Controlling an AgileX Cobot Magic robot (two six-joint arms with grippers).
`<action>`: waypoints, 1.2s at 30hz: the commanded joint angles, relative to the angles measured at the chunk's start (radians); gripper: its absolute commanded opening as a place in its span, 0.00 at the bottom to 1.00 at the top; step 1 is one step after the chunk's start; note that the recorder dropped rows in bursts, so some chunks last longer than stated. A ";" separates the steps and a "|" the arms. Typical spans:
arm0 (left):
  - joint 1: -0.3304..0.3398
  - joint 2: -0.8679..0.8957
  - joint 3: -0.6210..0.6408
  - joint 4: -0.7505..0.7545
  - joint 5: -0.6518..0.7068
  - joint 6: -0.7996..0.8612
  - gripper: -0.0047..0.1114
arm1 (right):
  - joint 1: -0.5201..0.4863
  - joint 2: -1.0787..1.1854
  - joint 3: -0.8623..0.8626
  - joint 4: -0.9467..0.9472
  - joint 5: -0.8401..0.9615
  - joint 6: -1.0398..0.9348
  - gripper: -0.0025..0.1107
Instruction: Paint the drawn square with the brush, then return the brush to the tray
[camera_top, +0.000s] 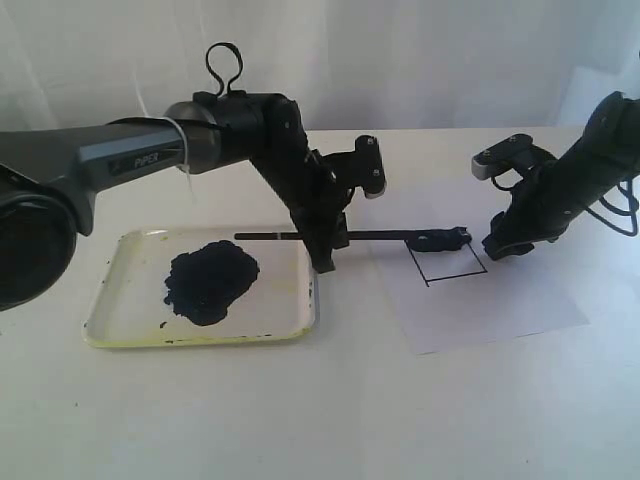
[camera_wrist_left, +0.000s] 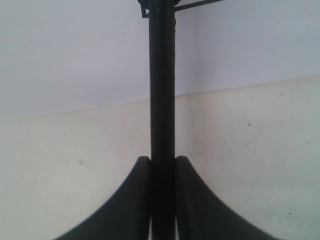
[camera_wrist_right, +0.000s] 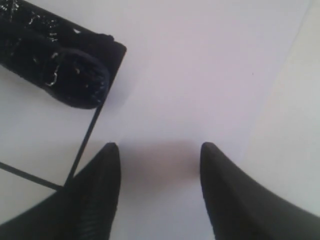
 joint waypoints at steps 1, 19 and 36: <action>-0.005 0.018 0.000 -0.020 0.027 0.000 0.04 | 0.000 0.020 0.004 -0.036 0.021 -0.011 0.44; -0.007 0.014 -0.007 -0.038 0.053 0.000 0.04 | 0.000 0.020 0.004 -0.036 0.014 -0.011 0.44; -0.027 0.012 -0.007 0.004 0.098 0.000 0.04 | 0.000 0.020 0.004 -0.036 0.014 -0.011 0.44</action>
